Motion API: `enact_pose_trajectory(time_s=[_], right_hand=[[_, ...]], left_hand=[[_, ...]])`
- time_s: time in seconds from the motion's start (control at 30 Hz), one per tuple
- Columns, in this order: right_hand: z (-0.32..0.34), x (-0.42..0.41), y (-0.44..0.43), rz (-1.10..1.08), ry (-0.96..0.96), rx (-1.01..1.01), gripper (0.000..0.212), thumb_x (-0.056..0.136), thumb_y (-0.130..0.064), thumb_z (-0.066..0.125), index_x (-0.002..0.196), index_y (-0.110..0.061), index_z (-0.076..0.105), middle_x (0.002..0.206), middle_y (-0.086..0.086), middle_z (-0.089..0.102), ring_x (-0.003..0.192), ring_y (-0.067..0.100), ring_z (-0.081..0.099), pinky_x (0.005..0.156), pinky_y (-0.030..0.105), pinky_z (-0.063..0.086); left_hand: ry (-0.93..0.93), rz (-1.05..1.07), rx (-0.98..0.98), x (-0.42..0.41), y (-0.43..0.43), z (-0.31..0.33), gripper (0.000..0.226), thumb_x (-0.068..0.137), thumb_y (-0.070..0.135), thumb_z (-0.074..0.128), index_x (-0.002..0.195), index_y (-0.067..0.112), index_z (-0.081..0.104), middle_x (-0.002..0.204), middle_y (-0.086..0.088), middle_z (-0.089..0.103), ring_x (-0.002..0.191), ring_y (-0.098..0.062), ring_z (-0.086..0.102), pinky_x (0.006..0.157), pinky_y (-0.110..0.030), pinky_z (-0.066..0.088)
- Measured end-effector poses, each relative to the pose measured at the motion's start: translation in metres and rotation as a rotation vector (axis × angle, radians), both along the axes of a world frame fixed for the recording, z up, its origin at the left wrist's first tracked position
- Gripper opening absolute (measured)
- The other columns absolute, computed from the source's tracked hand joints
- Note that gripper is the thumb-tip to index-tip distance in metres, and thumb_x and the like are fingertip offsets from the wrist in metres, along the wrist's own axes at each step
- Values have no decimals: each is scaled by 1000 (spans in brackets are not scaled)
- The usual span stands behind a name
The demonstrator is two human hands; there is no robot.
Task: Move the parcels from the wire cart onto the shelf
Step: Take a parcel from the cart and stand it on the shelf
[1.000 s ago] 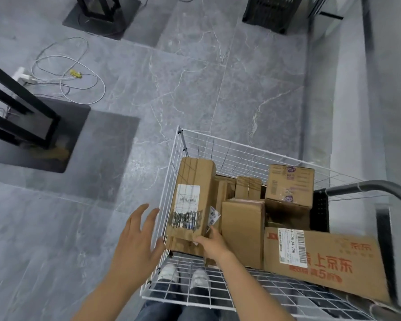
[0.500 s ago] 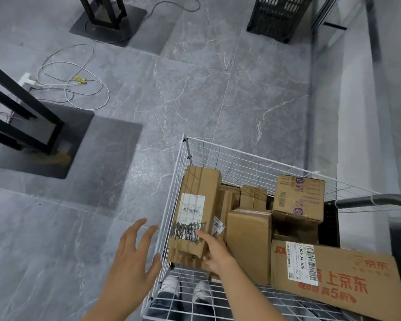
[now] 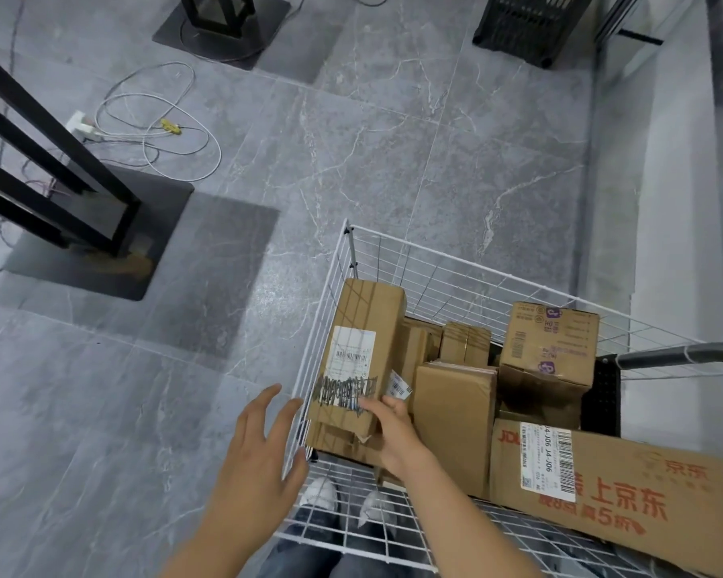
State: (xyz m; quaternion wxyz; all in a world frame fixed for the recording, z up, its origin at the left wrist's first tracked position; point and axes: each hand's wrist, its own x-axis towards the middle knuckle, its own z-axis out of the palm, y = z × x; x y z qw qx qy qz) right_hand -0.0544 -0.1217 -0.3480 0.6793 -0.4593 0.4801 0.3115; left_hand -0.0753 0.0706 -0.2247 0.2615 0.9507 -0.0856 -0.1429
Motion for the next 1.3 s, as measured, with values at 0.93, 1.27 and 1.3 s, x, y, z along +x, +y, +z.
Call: enact_pose_trajectory(time_s=[0.93,1.27,1.3], right_hand=[[6,50,89,-40,18,-90,66,67,-16,83,119,-10,41,109,11,60,76,16,61,50,24,46],[13,65,83,308,47,-145,100,62,-52,82,138,-9,33,123,10,54,101,23,56,82,36,51],[13,64,80,315,22,-146,97,66,-48,81,139,-10,30,130,8,50,111,24,53,89,38,50]], left_hand=[[225,355,-32,18,45,9,82,87,27,60,150,21,7,154,0,26,138,-20,31,106,-35,33],[276,373,-21,19,39,14,88,84,31,62,150,25,3,155,3,23,138,-19,31,107,-39,34],[274,369,-16,19,39,14,89,84,31,62,149,26,2,155,3,23,138,-19,31,107,-39,35]])
